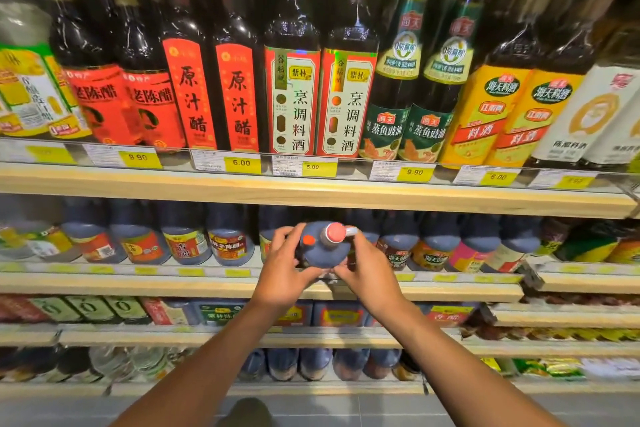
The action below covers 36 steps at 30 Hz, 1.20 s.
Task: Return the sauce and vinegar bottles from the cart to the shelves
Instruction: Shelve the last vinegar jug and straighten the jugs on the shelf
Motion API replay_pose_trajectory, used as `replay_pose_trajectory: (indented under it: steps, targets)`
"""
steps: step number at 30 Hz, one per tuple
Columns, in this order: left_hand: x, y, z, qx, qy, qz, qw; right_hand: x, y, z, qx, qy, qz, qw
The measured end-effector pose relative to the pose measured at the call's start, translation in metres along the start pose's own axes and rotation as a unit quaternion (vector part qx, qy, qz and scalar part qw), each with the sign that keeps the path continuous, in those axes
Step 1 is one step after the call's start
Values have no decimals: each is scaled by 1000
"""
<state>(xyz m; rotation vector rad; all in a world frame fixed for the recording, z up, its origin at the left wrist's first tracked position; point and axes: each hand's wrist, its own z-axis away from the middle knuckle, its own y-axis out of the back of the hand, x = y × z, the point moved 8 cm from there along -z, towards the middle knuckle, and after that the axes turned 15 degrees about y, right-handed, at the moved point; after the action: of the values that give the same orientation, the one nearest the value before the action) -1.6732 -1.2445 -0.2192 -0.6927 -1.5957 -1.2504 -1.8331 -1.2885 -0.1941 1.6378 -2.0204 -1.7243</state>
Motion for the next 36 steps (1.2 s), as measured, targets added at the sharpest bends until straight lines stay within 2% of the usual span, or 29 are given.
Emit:
replay_pose_trajectory:
  steps: [6,13,21,24,28,36]
  targets:
    - [-2,4,-8,16,23,-19,999,9,-12,-8,29,-25,16,999]
    - [-23,6,-20,34,116,15,993,12,-31,-16,30,-97,36,994]
    - [-27,6,-30,53,112,-63,990,15,-28,-20,-31,-146,151,977]
    - [-24,4,-28,59,107,-93,988,15,-31,-21,-46,-151,151,976]
    - [-12,3,-23,81,96,-209,970,18,-32,-15,-38,-168,115,978]
    - [-4,3,-28,74,143,-277,947,20,-34,-15,-46,-170,69,982]
